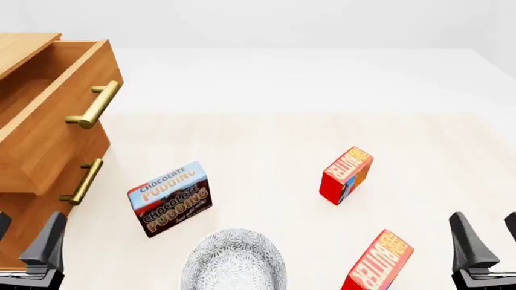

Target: Put the butter at the front in the top drawer of the cabinet and close it.

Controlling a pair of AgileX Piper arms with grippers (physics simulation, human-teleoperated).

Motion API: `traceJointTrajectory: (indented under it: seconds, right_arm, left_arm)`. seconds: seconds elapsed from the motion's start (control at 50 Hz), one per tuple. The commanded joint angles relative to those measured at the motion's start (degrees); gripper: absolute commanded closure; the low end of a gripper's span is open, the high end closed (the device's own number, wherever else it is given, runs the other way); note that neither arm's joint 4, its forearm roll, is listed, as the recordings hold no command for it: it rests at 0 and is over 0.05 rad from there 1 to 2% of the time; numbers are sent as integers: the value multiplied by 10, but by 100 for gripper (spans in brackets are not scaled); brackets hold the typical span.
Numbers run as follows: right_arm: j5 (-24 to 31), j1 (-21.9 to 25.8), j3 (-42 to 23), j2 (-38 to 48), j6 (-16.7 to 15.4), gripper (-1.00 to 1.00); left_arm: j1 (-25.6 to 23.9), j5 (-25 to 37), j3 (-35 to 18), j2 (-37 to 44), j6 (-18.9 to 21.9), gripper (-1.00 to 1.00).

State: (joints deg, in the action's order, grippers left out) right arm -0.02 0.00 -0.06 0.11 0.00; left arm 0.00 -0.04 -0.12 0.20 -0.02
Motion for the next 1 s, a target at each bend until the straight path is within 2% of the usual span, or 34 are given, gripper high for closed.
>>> traceJointTrajectory:
  seconds: [0.02, 0.36, 0.38, 0.4, 0.42, 0.54, 0.62, 0.64, 0.66, 0.7, 0.76, 0.84, 0.86, 0.9, 1.0]
  right_arm:
    - [0, 0, -1, 2, 0, -100]
    - [-2, 0, -2, 5, 0, -100]
    - [-2, 0, -2, 5, 0, -100]
    - [-2, 0, -2, 5, 0, -100]
    - [-2, 0, -2, 5, 0, -100]
    - [-2, 0, -2, 5, 0, -100]
    - [-2, 0, -2, 5, 0, -100]
    - [-2, 0, -2, 5, 0, -100]
    - [-2, 0, -2, 5, 0, -100]
    - [-2, 0, -2, 5, 0, -100]
    - [-2, 0, -2, 5, 0, -100]
    - [-2, 0, -2, 5, 0, -100]
    - [-2, 0, -2, 5, 0, -100]
    - [-2, 0, -2, 5, 0, -100]
    - [-2, 0, -2, 5, 0, -100]
  left_arm:
    - [0, -1, -2, 4, -1, -100]
    - [0, -8, -3, 13, -1, -100]
    - [-246, -26, -8, -2, -11, -100]
    - [-17, -9, -5, 15, 0, -100]
    - [0, -8, -4, 12, 0, -100]
    - [1, -17, -3, 22, -2, -100]
    - [27, -11, -8, 19, -13, -100]
    - [47, -17, -11, 32, -11, -100]
    - [30, -40, -16, 77, 18, -100]
    - [44, -48, -18, 90, 32, -100]
    - [37, 2, -51, 66, 22, -100]
    - [67, 49, -98, 67, 17, -100]
    - [50, 63, -114, 65, 15, -100]
    - [63, 70, -128, 83, 14, -100]
    - [50, 103, -185, 107, 13, -100]
